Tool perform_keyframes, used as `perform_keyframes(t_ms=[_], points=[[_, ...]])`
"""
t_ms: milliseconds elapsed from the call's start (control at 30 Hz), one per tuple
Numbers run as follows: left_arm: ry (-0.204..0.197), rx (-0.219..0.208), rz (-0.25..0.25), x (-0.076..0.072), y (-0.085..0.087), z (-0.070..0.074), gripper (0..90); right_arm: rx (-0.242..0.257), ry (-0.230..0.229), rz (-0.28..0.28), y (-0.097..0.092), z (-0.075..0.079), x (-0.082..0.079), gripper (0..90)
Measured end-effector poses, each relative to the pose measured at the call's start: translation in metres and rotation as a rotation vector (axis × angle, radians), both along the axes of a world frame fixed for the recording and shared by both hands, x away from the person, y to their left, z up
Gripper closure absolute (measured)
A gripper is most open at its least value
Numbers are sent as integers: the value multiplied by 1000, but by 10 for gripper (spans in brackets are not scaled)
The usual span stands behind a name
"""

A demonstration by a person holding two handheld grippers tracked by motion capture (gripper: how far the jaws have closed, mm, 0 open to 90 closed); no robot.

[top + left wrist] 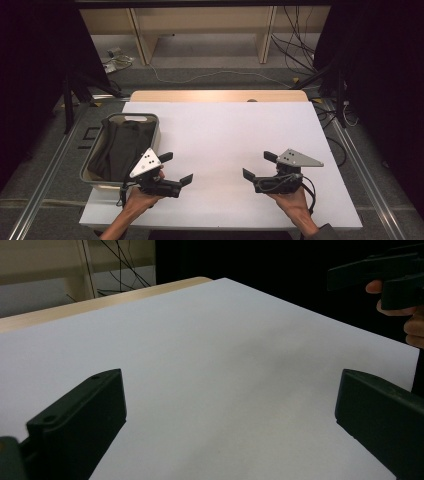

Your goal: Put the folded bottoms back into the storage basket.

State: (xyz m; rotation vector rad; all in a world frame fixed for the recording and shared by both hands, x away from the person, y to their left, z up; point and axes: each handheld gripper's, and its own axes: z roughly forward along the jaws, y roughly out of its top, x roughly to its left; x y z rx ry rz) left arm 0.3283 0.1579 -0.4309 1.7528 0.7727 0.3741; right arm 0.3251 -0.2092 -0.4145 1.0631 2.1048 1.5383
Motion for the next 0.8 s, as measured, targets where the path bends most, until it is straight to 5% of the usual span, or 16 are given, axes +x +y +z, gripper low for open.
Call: perform_keyframes(t_ms=[467, 800], points=[[23, 36, -30, -10, -5, -5, 0, -33, 4, -34, -15, -13, -19, 67], [4, 51, -17, -22, -2, -2, 0, -59, -8, -61, -29, -14, -33, 69]])
